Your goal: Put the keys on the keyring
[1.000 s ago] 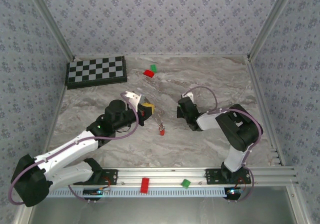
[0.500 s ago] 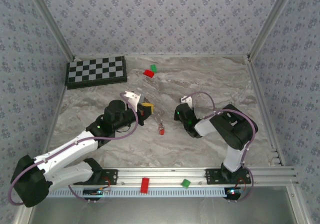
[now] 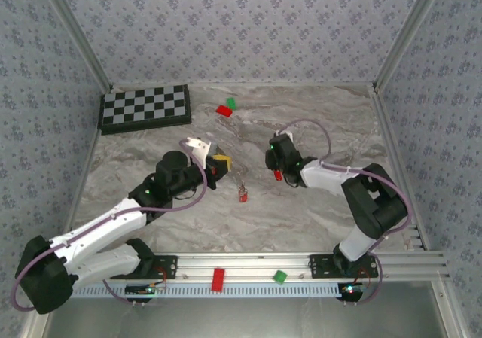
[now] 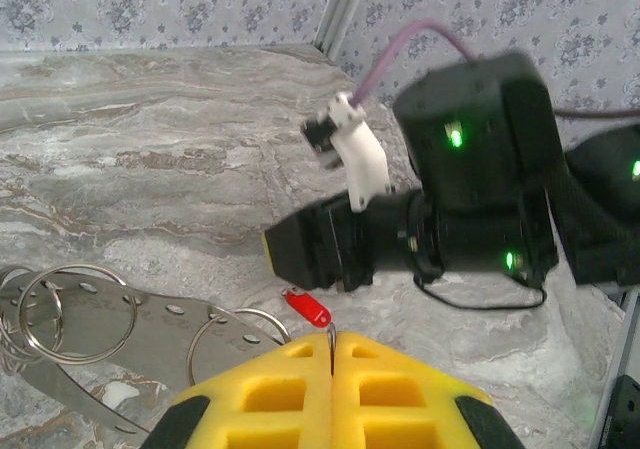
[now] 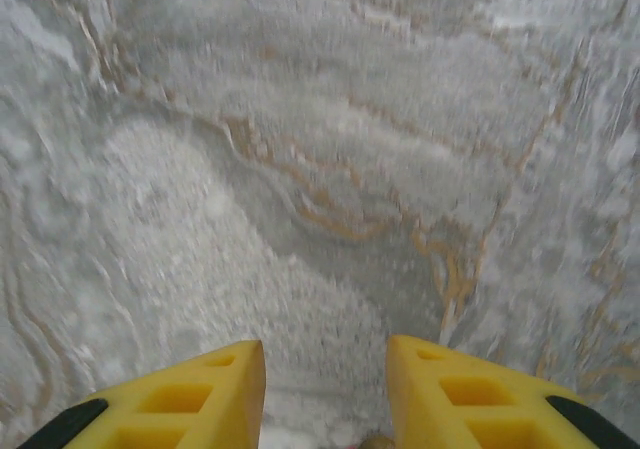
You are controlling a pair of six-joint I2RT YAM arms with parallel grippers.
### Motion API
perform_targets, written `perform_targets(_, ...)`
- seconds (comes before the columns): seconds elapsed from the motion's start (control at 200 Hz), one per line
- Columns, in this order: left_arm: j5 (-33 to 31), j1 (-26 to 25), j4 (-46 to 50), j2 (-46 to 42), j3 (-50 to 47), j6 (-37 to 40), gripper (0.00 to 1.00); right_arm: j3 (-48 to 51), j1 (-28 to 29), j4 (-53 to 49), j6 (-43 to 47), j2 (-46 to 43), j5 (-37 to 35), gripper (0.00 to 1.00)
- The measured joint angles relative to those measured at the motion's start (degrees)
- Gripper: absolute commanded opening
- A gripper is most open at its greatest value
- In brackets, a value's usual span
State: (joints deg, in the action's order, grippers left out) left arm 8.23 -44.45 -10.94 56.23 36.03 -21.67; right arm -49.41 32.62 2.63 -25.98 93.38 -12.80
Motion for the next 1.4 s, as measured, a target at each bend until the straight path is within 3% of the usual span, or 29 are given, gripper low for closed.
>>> perform_targets(0.32, -0.1, 0.0, 0.0, -0.6, -0.1, 0.0, 0.00, -28.2, -5.6, -30.5, 7.0, 9.6, 12.0, 0.33)
perform_targets(0.575, -0.1, 0.0, 0.1, -0.8, -0.2, 0.0, 0.00, -33.8, -5.1, -45.2, 16.3, 15.4, 14.8, 0.36)
perform_targets(0.955, -0.1, 0.0, 0.0, -1.4, -0.3, 0.0, 0.00, -38.9, -1.4, -54.2, 26.9, 21.4, 9.7, 0.38)
perform_targets(1.399, -0.1, -0.2, 0.0, -1.4, -0.3, 0.0, 0.00, -42.7, -0.7, -58.6, 31.7, 25.0, 7.6, 0.41)
